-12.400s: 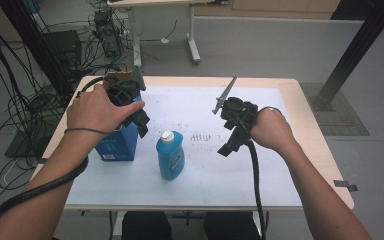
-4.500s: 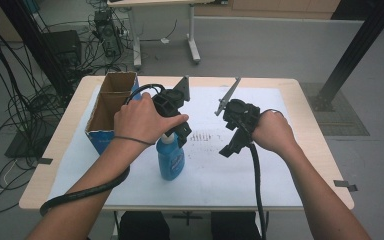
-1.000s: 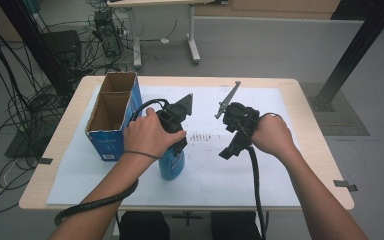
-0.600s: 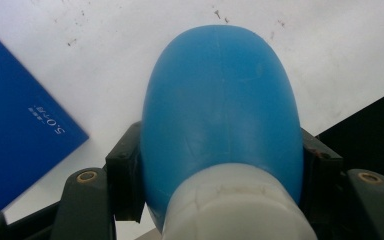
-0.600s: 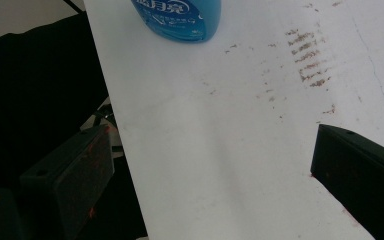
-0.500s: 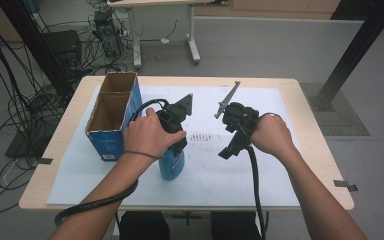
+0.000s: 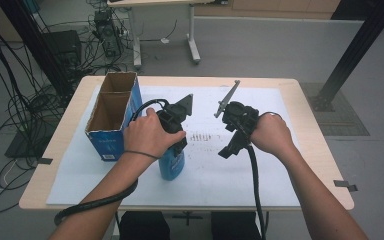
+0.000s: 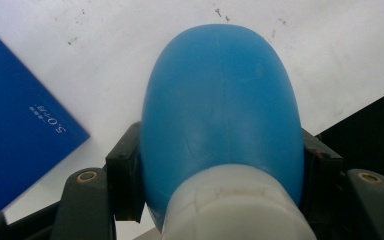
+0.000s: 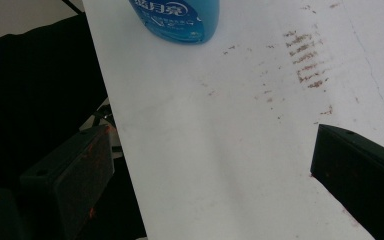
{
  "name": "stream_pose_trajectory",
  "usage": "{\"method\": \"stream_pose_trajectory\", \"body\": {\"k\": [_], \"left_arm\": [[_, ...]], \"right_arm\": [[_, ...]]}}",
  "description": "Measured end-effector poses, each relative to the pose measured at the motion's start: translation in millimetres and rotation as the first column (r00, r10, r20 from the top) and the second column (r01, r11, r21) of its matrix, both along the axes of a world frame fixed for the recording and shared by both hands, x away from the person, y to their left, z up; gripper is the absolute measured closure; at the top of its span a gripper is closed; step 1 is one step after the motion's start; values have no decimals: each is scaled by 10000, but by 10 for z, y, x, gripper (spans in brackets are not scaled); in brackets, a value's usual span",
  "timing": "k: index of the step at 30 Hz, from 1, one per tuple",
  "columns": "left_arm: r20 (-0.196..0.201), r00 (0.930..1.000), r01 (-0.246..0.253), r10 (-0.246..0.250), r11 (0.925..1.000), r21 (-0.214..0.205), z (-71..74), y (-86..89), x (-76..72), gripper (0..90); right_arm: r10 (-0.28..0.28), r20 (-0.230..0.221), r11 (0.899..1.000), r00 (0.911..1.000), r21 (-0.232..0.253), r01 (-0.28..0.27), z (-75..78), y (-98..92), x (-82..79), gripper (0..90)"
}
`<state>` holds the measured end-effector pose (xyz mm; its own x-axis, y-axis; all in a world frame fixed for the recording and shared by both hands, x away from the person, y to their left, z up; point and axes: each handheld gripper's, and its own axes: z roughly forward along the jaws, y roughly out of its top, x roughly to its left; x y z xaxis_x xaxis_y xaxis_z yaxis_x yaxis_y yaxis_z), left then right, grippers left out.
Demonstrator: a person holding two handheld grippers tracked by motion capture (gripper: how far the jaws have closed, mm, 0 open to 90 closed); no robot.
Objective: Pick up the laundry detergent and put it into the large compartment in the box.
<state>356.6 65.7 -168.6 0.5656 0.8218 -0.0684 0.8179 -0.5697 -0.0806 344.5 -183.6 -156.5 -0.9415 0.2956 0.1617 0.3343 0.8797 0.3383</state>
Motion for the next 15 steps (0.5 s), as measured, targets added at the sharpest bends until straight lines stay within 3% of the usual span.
{"method": "stream_pose_trajectory", "body": {"k": [15], "left_arm": [[17, 10000, -38, 38, 10000, 63, -3, -17, -6, 371]], "right_arm": [[19, 49, 10000, 10000, 11, -19, 14, -6, -6, 34]]}}
